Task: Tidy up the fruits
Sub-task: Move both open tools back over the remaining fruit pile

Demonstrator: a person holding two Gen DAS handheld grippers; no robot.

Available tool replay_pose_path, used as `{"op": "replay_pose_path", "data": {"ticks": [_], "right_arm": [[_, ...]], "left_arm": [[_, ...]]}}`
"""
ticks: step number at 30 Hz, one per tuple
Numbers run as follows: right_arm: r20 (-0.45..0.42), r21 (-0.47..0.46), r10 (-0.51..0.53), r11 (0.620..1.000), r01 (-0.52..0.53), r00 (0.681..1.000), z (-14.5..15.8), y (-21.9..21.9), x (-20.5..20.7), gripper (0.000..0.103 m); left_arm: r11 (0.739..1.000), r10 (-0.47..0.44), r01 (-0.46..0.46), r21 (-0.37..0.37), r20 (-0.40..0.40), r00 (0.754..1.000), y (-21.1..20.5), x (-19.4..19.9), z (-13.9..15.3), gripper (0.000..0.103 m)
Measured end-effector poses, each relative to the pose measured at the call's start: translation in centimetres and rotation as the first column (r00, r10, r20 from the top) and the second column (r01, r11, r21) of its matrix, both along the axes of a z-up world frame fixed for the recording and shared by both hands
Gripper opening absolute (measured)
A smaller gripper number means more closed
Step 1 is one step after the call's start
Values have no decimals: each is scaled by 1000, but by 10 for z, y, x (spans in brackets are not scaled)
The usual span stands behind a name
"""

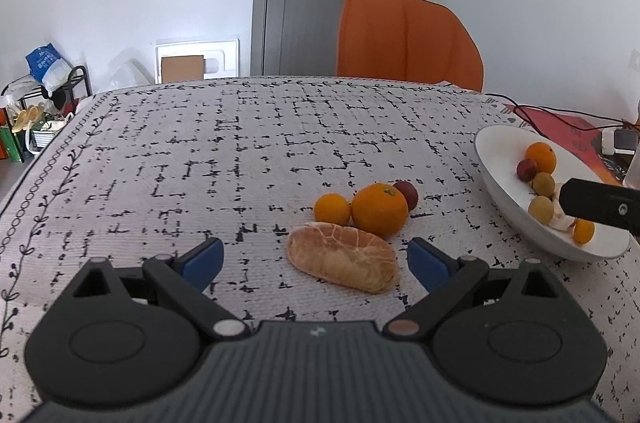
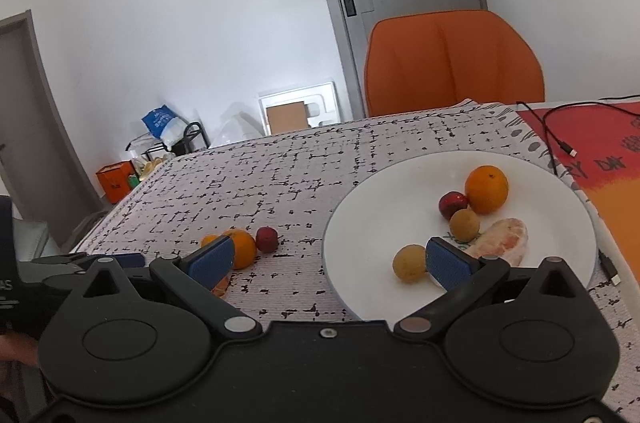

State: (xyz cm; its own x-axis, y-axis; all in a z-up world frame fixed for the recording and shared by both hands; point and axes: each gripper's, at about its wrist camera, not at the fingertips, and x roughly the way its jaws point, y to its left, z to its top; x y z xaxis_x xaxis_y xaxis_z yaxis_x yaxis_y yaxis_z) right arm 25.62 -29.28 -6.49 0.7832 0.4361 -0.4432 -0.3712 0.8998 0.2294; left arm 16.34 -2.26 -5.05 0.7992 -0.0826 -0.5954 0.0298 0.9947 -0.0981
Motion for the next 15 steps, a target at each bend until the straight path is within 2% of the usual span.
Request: {"op": "replay_pose_path", "data": {"ticks": [9,12,15], "right_arm": [[5,-17,22,1000,-22,1000,-2,2,4,101],[3,-11,27,1000,-27,1000,-3,3,5,100],[1,-13,33,999,-33,999,-4,6,7,99]], "left_arm": [[1000,-30,30,8,-22,999,-11,12,-7,96],[1000,-16,16,-3,-32,999,-10,16,-11,92],[999,-15,16,29,-25,1000,-12,17,-12,84]]}}
